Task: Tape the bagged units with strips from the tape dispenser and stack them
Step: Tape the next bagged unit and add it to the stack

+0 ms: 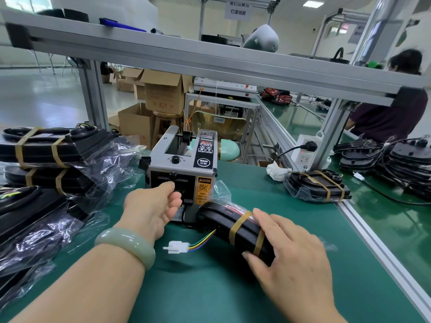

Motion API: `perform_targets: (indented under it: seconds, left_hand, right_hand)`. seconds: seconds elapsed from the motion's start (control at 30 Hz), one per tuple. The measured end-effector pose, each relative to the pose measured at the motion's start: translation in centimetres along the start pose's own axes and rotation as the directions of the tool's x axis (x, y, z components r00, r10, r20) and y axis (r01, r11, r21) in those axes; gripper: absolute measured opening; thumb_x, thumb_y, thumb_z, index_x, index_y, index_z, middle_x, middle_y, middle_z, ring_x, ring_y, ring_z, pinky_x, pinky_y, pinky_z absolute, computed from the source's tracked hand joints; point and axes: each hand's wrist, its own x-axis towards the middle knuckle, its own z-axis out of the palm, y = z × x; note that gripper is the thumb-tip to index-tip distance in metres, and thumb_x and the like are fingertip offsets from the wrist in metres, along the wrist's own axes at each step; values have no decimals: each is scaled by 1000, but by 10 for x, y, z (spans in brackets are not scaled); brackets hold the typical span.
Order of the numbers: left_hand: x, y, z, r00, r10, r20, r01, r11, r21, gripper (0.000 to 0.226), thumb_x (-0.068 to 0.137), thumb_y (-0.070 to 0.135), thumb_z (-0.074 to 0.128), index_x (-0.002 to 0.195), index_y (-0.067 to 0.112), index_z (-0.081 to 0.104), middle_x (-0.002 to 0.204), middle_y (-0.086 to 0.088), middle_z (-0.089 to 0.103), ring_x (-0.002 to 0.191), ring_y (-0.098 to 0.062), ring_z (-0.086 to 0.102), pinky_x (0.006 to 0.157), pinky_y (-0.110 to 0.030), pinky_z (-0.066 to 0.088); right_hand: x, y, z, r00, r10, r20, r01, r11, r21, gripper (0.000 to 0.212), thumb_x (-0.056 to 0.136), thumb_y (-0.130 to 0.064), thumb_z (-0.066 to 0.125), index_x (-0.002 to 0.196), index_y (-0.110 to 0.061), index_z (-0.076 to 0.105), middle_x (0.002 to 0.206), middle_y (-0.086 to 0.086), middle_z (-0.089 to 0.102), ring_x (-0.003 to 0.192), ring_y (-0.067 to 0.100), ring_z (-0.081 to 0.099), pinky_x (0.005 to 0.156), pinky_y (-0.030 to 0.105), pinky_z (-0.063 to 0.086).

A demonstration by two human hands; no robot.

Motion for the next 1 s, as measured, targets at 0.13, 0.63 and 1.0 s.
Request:
perform_targets:
  seconds: [0.13,0.63,1.0]
  left_hand:
    - [4,-2,4,998,18,-54,-17,1000,23,10,87,16,64,81,9,59,67,-3,66,45,-5,57,34,-13,39]
    - [-2,-4,4,998,2,-57,-4,999,-32,17,89,23,65,79,12,59,69,-1,67,52,-5,59,37,-15,40]
    - [-1,-7,4,988,85,-129,-78,995,62,18,87,13,58,69,10,58,65,-1,63,51,-7,53,43,-19,39]
  right_hand:
    - [0,-1,1,1000,-2,-2,2,1000,-4,84,35,-36,94,113,-17,69,96,0,69,71,27,66,59,36,51]
    - [-1,-1,0,1000,11,10,-11,1000,-7,85,36,-36,94,114,-16,69,97,1,70,71,28,66,61,37,52]
    - [-2,-1,-1,1000,10,24,-10,1000,3,84,37,-36,94,114,-15,69,98,1,70,72,28,66,61,38,53]
